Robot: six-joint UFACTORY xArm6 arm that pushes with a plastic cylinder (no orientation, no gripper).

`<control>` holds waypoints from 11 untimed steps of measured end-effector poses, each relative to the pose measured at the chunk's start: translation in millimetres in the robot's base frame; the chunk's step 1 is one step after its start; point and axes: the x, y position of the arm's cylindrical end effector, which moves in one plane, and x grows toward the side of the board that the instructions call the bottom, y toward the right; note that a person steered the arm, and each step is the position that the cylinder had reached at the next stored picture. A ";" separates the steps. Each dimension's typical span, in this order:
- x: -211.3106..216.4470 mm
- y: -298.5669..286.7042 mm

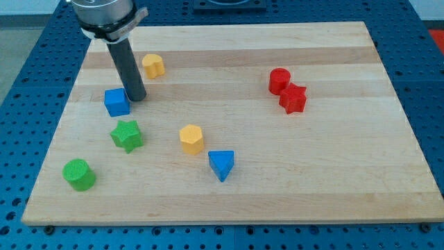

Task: Push the triangle to the right of the hexagon

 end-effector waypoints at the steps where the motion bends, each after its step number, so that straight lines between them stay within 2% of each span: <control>1: 27.0 4.6; 2: 48.1 -62.3; 3: 19.0 -73.9; 4: 15.4 -53.6; 5: 3.1 42.1; 6: 34.5 108.1; 7: 88.3 155.6; 8: 129.5 154.6; 9: 129.5 154.6; 10: 145.2 201.7; 11: 186.6 185.2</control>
